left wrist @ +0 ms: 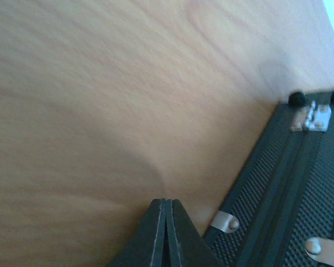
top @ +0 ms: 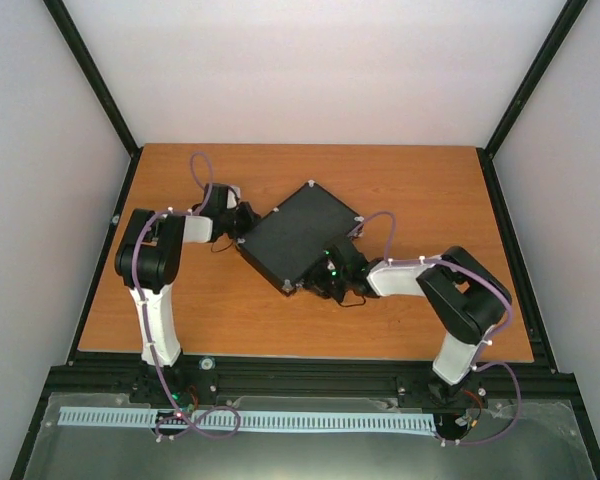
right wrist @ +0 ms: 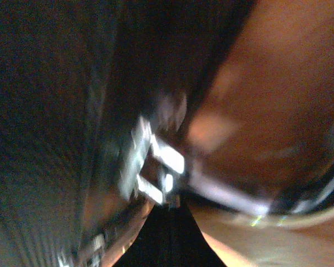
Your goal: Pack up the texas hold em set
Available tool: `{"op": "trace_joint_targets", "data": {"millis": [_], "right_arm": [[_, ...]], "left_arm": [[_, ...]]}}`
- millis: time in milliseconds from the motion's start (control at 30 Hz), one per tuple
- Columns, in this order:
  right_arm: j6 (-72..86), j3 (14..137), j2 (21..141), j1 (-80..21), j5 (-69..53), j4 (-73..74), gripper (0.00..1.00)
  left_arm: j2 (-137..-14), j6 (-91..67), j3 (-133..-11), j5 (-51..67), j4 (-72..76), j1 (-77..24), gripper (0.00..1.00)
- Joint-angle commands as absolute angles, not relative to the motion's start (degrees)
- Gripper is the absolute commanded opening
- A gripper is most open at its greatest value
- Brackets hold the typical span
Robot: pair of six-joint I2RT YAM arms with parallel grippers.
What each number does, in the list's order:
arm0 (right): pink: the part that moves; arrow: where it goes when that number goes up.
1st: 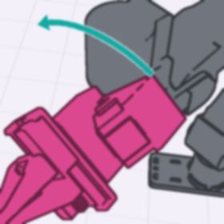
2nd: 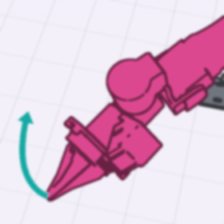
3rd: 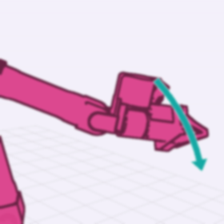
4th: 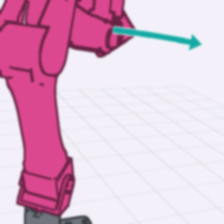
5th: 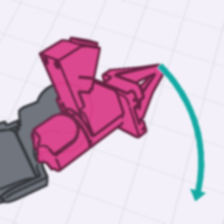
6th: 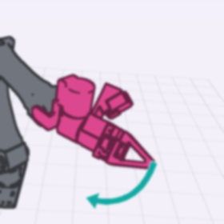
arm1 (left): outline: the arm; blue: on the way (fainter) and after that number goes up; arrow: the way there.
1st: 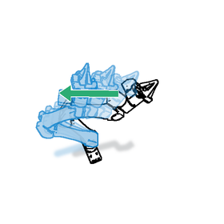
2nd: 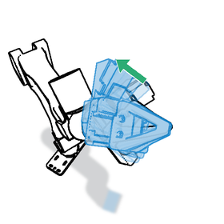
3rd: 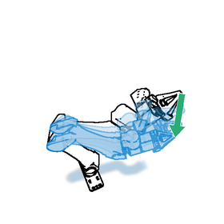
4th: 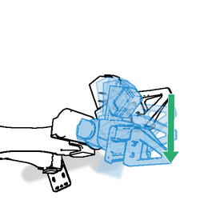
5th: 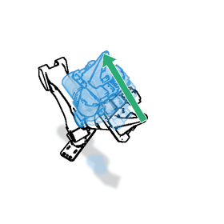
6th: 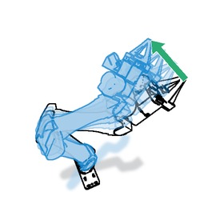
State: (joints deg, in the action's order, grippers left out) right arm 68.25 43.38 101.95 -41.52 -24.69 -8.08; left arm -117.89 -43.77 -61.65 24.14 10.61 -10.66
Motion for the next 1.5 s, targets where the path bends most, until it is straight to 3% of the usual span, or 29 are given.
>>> {"op": "trace_joint_targets", "data": {"millis": [0, 367, 567, 733, 933, 1267, 1467], "right_arm": [[56.09, 48.08, 98.20, -38.94, -0.69, 10.99, 0.03], [45.68, 52.29, 83.27, -35.53, 4.00, 24.99, 0.03], [41.79, 52.75, 80.33, -26.71, 2.48, 27.00, 0.03], [36.78, 55.94, 85.99, -16.12, -3.86, 23.58, 0.03], [32.80, 64.37, 95.53, -10.45, -11.25, 21.59, 0.03], [30.93, 66.83, 101.18, -10.02, -21.43, 18.98, 0.03], [30.99, 64.07, 102.32, -9.55, -19.00, 18.78, 0.03]], "left_arm": [[-120.40, -39.48, -59.14, 39.85, -13.06, -19.52, 0.01], [-119.73, -35.83, -70.93, 34.84, -22.73, -15.23, 0.01], [-121.64, -35.75, -77.46, 32.97, -25.82, -14.25, 0.01], [-122.76, -34.04, -84.89, 30.56, -31.25, -13.38, 0.01], [-127.60, -33.91, -96.90, 29.84, -35.77, -13.35, 0.01], [-134.94, -35.00, -103.19, 33.26, -35.84, -13.36, 0.01], [-135.35, -35.12, -102.22, 34.23, -35.24, -13.36, 0.01]]}}
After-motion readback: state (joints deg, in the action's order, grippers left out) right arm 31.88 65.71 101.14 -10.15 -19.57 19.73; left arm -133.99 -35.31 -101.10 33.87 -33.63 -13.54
